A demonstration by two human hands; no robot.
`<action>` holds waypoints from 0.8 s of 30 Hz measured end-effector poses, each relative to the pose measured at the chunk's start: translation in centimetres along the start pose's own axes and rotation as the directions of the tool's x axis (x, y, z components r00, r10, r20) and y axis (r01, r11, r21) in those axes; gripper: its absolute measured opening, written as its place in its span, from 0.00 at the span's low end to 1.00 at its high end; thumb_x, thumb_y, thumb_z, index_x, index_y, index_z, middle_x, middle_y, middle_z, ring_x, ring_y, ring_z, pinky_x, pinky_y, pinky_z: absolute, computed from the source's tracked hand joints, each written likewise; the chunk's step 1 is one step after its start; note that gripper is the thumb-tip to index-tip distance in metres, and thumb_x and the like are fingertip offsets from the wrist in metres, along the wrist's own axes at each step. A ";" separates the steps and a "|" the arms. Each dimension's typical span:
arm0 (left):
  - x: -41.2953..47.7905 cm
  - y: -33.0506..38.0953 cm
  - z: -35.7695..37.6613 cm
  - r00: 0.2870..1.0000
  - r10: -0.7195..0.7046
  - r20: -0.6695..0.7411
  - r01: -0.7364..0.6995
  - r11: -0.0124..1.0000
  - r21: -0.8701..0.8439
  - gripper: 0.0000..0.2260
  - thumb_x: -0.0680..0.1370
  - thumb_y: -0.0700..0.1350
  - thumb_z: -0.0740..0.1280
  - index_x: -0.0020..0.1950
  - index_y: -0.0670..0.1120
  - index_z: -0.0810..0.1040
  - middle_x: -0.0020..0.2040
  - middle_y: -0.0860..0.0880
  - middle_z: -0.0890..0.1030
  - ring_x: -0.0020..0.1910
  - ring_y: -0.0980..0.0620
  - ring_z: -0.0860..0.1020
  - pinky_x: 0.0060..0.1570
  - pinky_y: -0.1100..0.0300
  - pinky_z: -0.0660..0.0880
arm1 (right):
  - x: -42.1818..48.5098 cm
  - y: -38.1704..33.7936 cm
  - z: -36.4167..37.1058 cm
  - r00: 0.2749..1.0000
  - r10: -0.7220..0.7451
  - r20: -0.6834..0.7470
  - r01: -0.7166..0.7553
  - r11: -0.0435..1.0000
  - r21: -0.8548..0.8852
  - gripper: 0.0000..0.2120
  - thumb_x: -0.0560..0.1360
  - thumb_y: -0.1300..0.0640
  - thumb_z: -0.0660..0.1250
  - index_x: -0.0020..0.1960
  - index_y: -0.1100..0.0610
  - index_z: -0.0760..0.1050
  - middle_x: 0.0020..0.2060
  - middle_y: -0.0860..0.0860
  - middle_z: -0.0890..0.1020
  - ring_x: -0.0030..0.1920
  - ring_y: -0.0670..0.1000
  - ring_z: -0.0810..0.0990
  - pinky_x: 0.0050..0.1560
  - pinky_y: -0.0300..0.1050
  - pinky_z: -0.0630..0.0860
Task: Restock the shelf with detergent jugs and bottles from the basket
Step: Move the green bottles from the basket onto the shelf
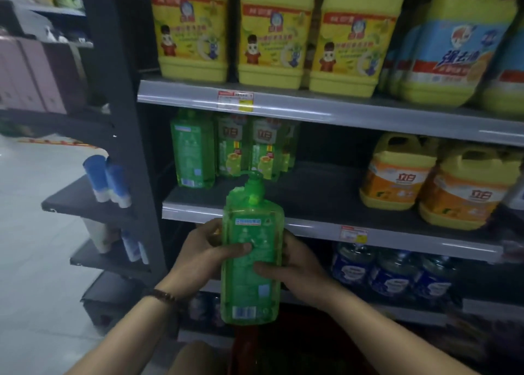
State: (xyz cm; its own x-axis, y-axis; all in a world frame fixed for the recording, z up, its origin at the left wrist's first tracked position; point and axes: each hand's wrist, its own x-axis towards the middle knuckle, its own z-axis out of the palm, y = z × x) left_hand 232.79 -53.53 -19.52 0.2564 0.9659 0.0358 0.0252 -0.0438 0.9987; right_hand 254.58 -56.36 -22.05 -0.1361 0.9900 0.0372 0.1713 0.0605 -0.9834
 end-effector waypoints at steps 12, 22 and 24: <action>8.8 1.0 -4.0 0.978 0.128 -0.164 -0.083 0.963 0.255 0.09 0.78 0.48 0.76 0.57 0.57 0.82 0.51 0.58 0.87 0.50 0.62 0.85 0.52 0.52 0.85 | 13.8 -6.2 -0.4 0.985 0.029 -0.172 -0.022 0.999 0.043 0.20 0.75 0.61 0.80 0.65 0.57 0.81 0.56 0.52 0.89 0.55 0.55 0.89 0.60 0.58 0.85; 14.7 2.8 -5.4 0.971 0.197 -0.134 -0.136 0.920 0.367 0.16 0.80 0.42 0.73 0.65 0.55 0.76 0.51 0.67 0.76 0.50 0.67 0.76 0.45 0.79 0.70 | 22.6 -5.5 -1.7 0.974 -0.061 -0.216 0.071 0.997 0.039 0.30 0.72 0.56 0.83 0.70 0.54 0.76 0.61 0.50 0.87 0.61 0.51 0.87 0.67 0.58 0.81; 15.5 2.3 -5.2 0.985 0.156 -0.076 -0.119 0.925 0.362 0.19 0.81 0.43 0.73 0.68 0.56 0.72 0.51 0.69 0.73 0.52 0.67 0.74 0.46 0.80 0.69 | 23.7 -4.7 -1.6 0.971 -0.111 -0.212 0.110 0.994 -0.015 0.30 0.73 0.61 0.82 0.71 0.53 0.74 0.63 0.50 0.86 0.62 0.51 0.86 0.67 0.59 0.81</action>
State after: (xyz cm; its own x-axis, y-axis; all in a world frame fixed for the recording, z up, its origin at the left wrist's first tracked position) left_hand 231.76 -37.28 -16.45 0.1833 0.9637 0.1941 0.3421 -0.2477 0.9064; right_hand 252.14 -33.01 -16.27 0.0561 0.9816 0.1828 0.1697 0.1710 -0.9705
